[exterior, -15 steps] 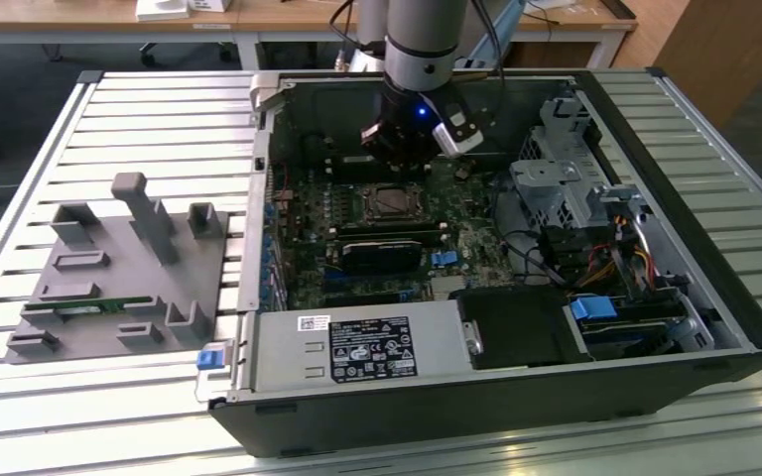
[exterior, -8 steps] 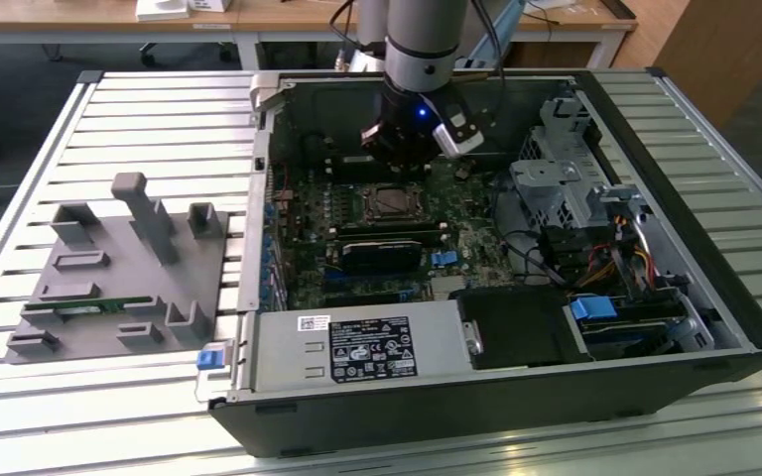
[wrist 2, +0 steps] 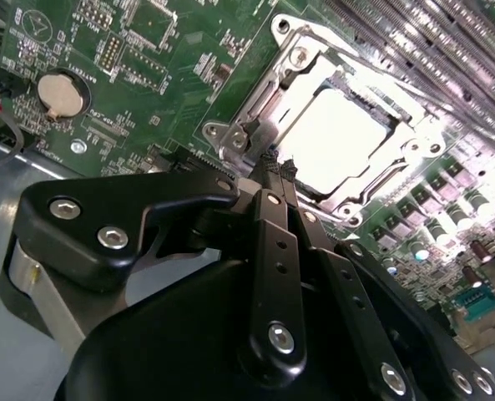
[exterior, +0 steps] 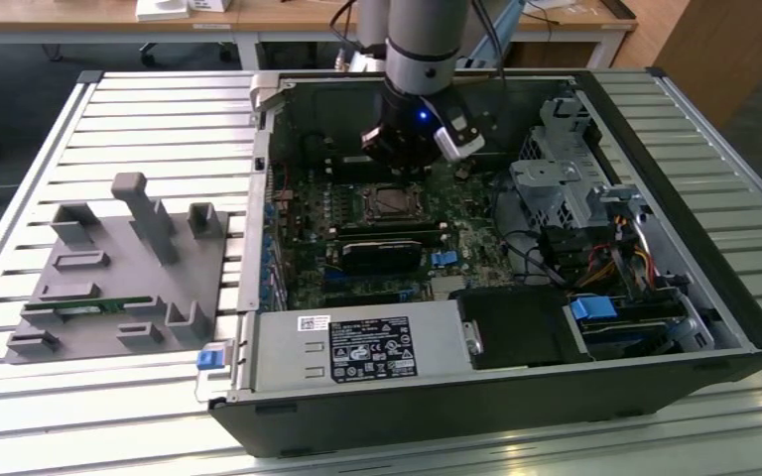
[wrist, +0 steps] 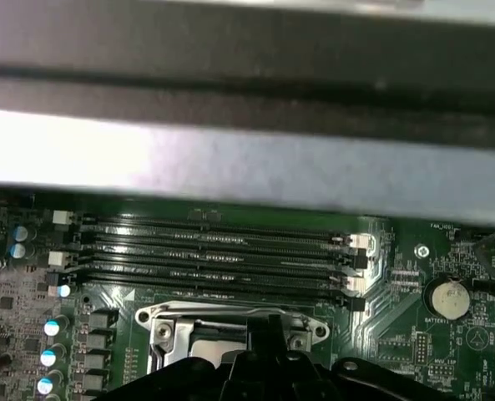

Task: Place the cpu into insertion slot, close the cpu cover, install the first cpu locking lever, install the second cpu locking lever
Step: 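Install the second cpu locking lever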

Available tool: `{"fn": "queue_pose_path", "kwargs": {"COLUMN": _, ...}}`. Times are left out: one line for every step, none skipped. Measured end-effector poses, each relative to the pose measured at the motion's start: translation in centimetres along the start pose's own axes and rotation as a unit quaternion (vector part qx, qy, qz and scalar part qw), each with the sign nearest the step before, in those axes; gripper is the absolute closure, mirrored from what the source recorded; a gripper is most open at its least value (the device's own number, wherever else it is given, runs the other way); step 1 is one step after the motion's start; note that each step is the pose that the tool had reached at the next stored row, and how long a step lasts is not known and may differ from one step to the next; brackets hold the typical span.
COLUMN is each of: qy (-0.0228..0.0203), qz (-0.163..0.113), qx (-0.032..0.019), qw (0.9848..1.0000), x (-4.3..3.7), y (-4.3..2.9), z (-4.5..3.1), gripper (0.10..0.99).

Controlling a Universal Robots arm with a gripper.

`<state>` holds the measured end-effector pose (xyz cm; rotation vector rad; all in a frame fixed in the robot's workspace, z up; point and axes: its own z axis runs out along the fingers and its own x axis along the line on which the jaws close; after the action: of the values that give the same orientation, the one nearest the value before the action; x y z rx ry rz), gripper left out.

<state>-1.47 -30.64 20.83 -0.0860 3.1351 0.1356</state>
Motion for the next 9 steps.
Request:
{"fn": "queue_pose_path", "kwargs": {"qy": 0.0, "qz": 0.0, "qx": 0.0, "qw": 1.0, "x": 0.0, "y": -0.08, "z": -0.01, "gripper": 0.98}}
{"fn": "queue_pose_path", "kwargs": {"qy": 0.0, "qz": 0.0, "qx": 0.0, "qw": 1.0, "x": 0.01, "y": -0.13, "z": -0.02, "gripper": 0.98}}
{"fn": "queue_pose_path", "kwargs": {"qy": 0.0001, "qz": 0.0, "qx": 0.0001, "qw": 1.0, "x": 0.01, "y": -0.13, "z": -0.08, "gripper": 0.98}}
{"fn": "queue_pose_path", "kwargs": {"qy": 0.0, "qz": 0.0, "qx": 0.0001, "qw": 1.0, "x": 0.01, "y": -0.12, "z": -0.18, "gripper": 0.98}}
{"fn": "queue_pose_path", "kwargs": {"qy": 0.0, "qz": 0.0, "qx": 0.0, "qw": 1.0, "x": 0.01, "y": -0.11, "z": -0.34, "gripper": 0.98}}
{"fn": "queue_pose_path", "kwargs": {"qy": 0.0, "qz": 0.0, "qx": 0.0, "qw": 1.0, "x": 0.01, "y": -0.09, "z": -0.57, "gripper": 0.98}}
{"fn": "queue_pose_path", "kwargs": {"qy": 0.0, "qz": 0.0, "qx": 0.0, "qw": 1.0, "x": 0.0, "y": -0.06, "z": -0.81, "gripper": 0.98}}
{"fn": "queue_pose_path", "kwargs": {"qy": 0.0, "qz": 0.0, "qx": 0.0, "qw": 1.0, "x": 0.0, "y": -0.04, "z": -1.07, "gripper": 0.98}}
{"fn": "queue_pose_path", "kwargs": {"qy": -0.0001, "qz": 0.0, "qx": 0.0, "qw": 1.0, "x": 0.0, "y": -0.02, "z": -1.37, "gripper": 0.98}}
